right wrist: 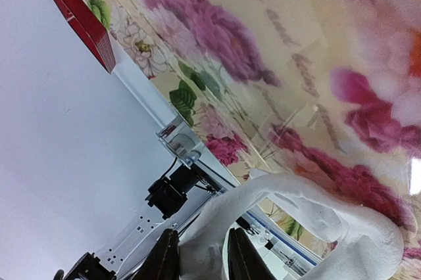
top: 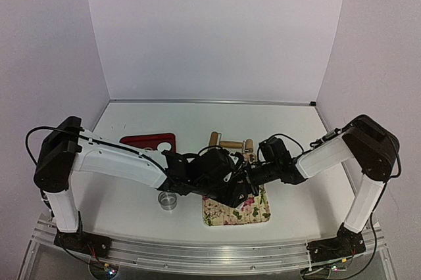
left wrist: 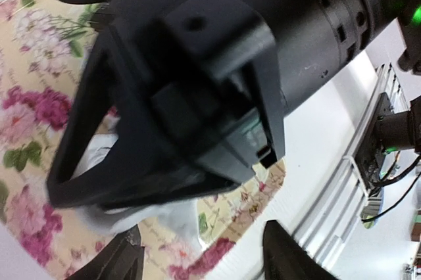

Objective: Roll out the dumpling wrappers from the dough
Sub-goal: Pass from the left arm to the right

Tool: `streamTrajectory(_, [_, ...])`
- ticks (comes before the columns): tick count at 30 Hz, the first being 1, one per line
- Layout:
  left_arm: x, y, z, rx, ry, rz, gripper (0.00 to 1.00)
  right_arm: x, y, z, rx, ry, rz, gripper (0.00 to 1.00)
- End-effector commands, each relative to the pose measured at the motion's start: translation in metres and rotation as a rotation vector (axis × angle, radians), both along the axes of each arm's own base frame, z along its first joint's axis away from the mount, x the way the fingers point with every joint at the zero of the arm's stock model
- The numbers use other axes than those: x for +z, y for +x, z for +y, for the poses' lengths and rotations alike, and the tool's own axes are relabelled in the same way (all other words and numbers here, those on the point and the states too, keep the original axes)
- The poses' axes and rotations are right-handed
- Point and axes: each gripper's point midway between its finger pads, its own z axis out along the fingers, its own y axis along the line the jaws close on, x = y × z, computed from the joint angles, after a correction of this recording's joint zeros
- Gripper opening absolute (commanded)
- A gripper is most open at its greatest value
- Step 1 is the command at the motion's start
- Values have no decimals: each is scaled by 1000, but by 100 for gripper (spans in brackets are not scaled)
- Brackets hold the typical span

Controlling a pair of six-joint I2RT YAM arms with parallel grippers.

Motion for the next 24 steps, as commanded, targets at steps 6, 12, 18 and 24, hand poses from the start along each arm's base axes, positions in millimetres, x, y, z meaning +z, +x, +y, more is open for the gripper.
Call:
streamTrajectory(6, [56,-15,40,4,-77,52,72,43,-2,6,62,145,-92,0])
streamTrajectory(12, [50,-8,77,138,-121,184,75,60,4,8,69,212,-134,0])
streamTrajectory(18, [49,25,107,330,-202,253,76,74,6,8,60,291,-158,0])
streamTrajectory(24, [35,44,109,361,-202,306,76,76,2,5,65,311,-158,0])
